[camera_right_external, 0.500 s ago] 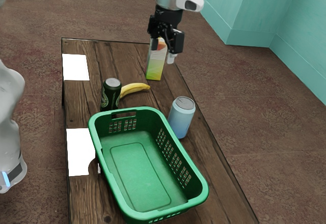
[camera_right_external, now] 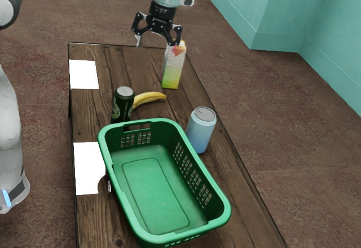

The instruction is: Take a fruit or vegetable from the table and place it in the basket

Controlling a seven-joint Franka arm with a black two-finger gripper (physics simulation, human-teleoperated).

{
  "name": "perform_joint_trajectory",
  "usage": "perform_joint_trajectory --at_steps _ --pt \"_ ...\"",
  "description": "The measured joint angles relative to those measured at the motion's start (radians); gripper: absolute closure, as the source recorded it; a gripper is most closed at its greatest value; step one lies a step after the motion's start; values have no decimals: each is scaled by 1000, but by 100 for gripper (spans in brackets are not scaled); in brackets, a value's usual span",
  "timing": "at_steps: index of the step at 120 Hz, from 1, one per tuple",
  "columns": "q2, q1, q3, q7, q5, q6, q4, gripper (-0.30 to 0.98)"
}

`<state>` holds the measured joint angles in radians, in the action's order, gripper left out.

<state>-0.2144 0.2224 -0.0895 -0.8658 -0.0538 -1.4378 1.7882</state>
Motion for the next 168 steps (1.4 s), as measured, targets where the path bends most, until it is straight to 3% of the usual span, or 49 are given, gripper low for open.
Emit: perform_joint_trajectory --at_steps 17,52,80,106,137,168 --pt "-227 9 -12 -68 37 -106 303 0" --pt "-152 16 29 -106 45 -339 399 0" --pt "-153 22 40 101 68 -395 415 0" --pt "-190 27 46 356 139 -449 472 0" --pt "-174 32 45 560 147 -578 583 1" --pt "-128 34 45 683 137 -673 593 1"
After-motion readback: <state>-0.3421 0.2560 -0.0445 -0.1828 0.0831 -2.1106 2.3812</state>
